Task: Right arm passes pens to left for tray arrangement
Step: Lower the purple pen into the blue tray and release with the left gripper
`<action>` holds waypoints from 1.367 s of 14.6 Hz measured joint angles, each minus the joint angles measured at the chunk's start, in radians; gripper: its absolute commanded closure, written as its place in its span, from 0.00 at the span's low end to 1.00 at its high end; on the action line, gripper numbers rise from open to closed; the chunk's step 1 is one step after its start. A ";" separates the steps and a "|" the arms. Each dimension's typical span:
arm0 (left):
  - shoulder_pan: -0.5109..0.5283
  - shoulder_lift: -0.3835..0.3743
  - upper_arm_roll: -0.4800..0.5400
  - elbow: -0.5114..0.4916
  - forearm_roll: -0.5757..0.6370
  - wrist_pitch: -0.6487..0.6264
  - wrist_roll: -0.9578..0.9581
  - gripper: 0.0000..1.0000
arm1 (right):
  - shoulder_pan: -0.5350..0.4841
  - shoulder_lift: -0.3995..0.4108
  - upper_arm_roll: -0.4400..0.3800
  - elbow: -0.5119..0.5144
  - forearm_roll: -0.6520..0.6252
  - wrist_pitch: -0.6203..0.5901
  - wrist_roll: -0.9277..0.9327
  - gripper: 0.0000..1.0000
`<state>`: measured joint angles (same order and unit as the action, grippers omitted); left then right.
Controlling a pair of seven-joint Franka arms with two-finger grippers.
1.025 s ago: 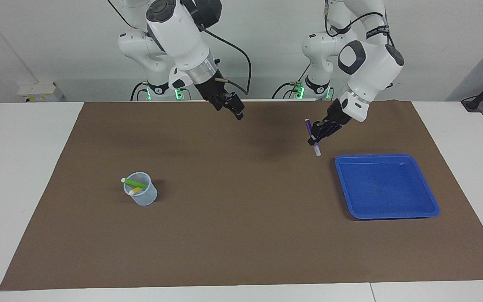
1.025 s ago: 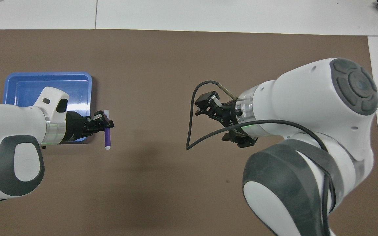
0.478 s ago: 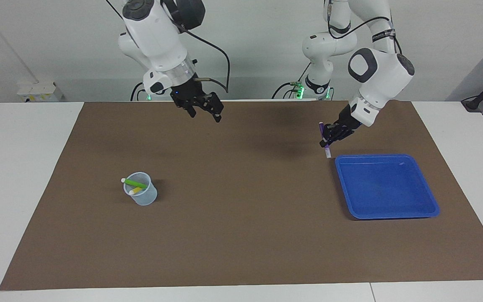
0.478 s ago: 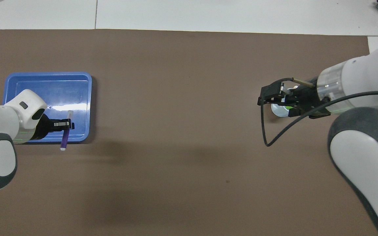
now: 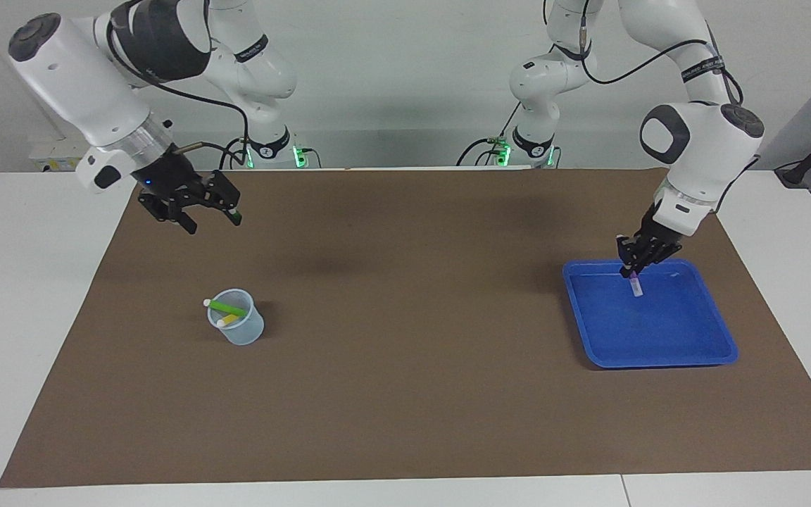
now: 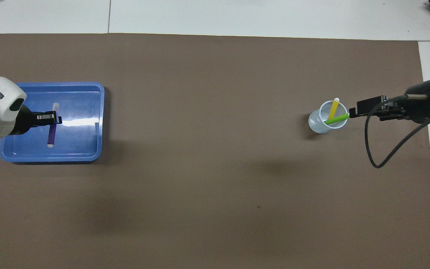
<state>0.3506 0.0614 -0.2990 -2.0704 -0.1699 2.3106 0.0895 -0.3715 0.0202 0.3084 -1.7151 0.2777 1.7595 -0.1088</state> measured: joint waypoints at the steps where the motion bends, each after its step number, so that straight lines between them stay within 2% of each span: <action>1: 0.015 0.032 0.000 0.006 0.035 0.029 0.003 1.00 | -0.032 0.004 0.000 -0.005 0.004 0.000 -0.077 0.07; 5: 0.063 0.179 0.000 0.112 0.174 0.050 0.036 1.00 | -0.122 0.054 -0.001 -0.018 0.065 0.005 -0.407 0.07; 6: 0.073 0.215 0.001 0.142 0.189 0.050 0.057 1.00 | -0.136 0.073 -0.001 -0.019 0.071 0.015 -0.491 0.11; 9: 0.104 0.293 0.001 0.200 0.197 0.046 0.119 1.00 | -0.145 0.114 0.001 -0.035 0.076 0.078 -0.614 0.13; 11: 0.119 0.303 0.001 0.207 0.200 0.040 0.137 1.00 | -0.140 0.116 0.008 -0.089 0.076 0.182 -0.633 0.22; 13: 0.125 0.302 0.000 0.211 0.218 0.039 0.149 1.00 | -0.123 0.117 0.011 -0.132 0.076 0.285 -0.638 0.25; 16: 0.139 0.303 0.001 0.217 0.287 0.042 0.152 1.00 | -0.099 0.117 0.012 -0.144 0.076 0.312 -0.598 0.25; 20: 0.155 0.303 0.001 0.218 0.298 0.068 0.195 1.00 | -0.072 0.128 0.012 -0.155 0.076 0.361 -0.567 0.28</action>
<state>0.5052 0.3644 -0.2977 -1.8527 0.1284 2.3789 0.2847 -0.4432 0.1486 0.3205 -1.8701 0.3542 2.1204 -0.6761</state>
